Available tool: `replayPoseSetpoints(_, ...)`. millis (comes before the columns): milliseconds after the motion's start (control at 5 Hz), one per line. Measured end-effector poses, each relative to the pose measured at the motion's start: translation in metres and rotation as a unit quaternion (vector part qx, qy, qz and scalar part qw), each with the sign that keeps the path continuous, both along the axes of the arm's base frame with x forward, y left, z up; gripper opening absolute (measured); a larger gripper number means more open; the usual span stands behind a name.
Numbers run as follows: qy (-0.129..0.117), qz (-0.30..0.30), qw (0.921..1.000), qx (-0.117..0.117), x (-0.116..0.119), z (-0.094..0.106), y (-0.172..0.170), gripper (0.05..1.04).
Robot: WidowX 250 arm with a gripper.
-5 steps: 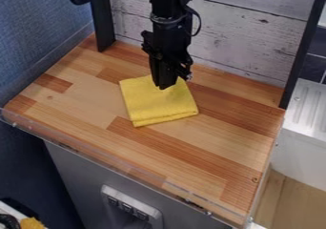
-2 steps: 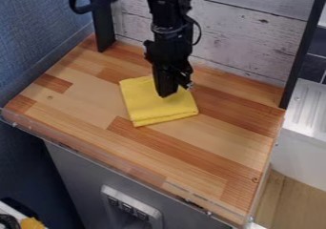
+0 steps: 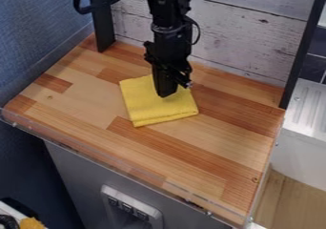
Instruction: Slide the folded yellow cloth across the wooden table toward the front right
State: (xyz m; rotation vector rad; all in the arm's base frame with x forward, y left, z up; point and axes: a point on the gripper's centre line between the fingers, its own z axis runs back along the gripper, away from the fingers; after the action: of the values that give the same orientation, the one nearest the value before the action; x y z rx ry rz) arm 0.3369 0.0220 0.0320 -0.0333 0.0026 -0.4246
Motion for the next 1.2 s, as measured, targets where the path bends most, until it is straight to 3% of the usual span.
replayPoseSetpoints(600,0.002,0.011,0.9998,0.015,-0.002,-0.003,0.002,0.063)
replayPoseSetpoints(1200,0.003,0.014,0.9994,0.031,-0.003,-0.019,-0.002,0.063)
